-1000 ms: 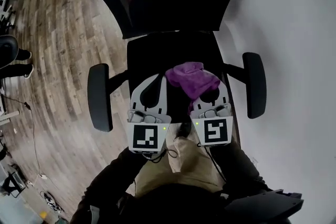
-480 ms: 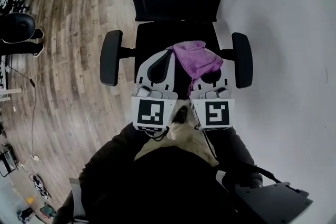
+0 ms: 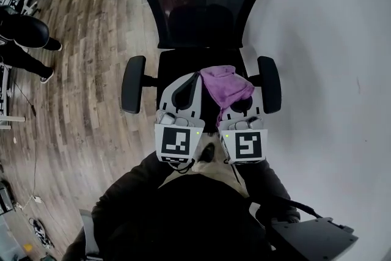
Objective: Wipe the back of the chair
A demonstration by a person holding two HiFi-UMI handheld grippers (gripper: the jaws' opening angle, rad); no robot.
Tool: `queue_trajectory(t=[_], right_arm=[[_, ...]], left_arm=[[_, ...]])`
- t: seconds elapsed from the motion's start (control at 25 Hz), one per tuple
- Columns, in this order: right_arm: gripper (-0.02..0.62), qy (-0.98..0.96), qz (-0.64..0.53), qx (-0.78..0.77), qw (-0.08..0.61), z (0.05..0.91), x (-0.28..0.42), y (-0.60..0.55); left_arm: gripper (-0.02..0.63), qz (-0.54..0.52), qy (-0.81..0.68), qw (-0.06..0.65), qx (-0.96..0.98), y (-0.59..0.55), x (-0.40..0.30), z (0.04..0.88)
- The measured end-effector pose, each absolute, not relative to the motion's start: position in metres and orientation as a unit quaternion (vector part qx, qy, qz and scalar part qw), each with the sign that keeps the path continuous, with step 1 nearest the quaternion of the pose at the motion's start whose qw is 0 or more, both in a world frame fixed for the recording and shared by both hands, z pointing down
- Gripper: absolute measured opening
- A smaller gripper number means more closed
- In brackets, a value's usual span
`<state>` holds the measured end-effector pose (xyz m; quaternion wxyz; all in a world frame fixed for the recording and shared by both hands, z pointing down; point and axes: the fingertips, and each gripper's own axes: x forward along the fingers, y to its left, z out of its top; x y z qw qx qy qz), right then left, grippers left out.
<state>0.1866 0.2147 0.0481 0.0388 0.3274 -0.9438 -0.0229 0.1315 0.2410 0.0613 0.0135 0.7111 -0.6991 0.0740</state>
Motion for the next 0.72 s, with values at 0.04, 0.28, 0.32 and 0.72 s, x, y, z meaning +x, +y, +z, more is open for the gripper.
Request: queue_trajectory(t=[0.04, 0.28, 0.32, 0.72], right_arm=[[0.063, -0.943, -0.021, 0.33, 0.034, 0.046, 0.189, 0.214], [0.063, -0.941, -0.011, 0.338, 0.031, 0.039, 0.203, 0.22], [0.063, -0.941, -0.013, 0.337, 0.03, 0.038, 0.205, 0.223], [0.063, -0.941, -0.036, 0.338, 0.003, 0.007, 0.217, 0.221]], left_arm=[[0.0, 0.074, -0.699, 0.011, 0.711, 0.241, 0.133, 0.06], [0.0, 0.078, -0.691, -0.008, 0.718, 0.248, 0.145, 0.045], [0.0, 0.079, -0.69, -0.01, 0.719, 0.251, 0.148, 0.044], [0.0, 0.077, -0.679, -0.024, 0.73, 0.244, 0.166, 0.025]])
